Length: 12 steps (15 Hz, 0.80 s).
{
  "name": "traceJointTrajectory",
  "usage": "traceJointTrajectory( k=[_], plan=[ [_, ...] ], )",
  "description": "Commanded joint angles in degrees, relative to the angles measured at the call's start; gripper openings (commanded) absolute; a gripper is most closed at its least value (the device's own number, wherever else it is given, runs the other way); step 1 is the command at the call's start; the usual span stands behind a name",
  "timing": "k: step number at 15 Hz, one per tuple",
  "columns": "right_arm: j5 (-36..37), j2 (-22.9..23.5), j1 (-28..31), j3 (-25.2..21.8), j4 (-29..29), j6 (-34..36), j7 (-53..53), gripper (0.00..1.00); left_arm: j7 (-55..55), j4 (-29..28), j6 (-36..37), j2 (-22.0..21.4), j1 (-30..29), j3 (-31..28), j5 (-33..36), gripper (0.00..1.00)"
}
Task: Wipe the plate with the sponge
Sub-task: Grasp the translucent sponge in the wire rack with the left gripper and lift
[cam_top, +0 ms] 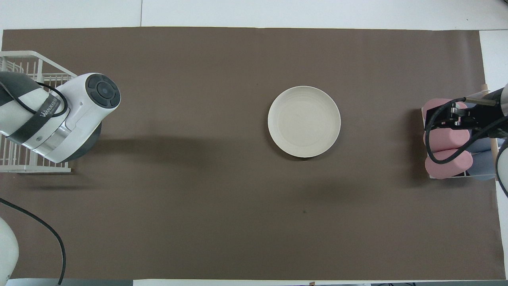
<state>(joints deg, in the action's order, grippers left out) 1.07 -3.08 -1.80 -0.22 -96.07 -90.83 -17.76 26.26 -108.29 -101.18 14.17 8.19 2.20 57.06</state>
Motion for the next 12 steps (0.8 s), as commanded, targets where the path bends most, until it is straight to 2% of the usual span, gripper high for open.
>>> traceJointTrajectory(
  k=[1,4,5,7,9,12],
  plan=[
    [-0.5,-0.9,0.0,0.4,-0.8,0.4,-6.1,1.00,1.1,-0.3,0.5,-0.3,-0.5,0.2,1.2,0.82],
    [-0.5,-0.9,0.0,0.5,-1.0,0.3,-6.5,1.00,1.0,0.2,0.8,-0.3,-0.5,0.1,1.2,0.27],
    [-0.5,-0.9,0.6,0.5,-1.1,0.3,-6.4,1.00,0.9,0.4,1.2,-0.2,-0.5,0.1,1.2,0.19],
    [-0.5,-1.0,0.7,0.3,-1.2,0.2,-7.8,1.00,0.9,1.3,1.8,0.0,-0.5,0.2,1.2,0.13],
    [-0.5,-1.0,0.6,0.4,-1.2,0.2,-14.1,1.00,0.9,1.5,1.8,0.0,-0.4,0.1,1.2,0.00],
    [-0.5,-1.0,-0.1,0.7,-1.1,0.8,-24.7,1.00,0.7,1.8,1.8,-0.1,-0.4,0.3,1.1,0.00]
  ],
)
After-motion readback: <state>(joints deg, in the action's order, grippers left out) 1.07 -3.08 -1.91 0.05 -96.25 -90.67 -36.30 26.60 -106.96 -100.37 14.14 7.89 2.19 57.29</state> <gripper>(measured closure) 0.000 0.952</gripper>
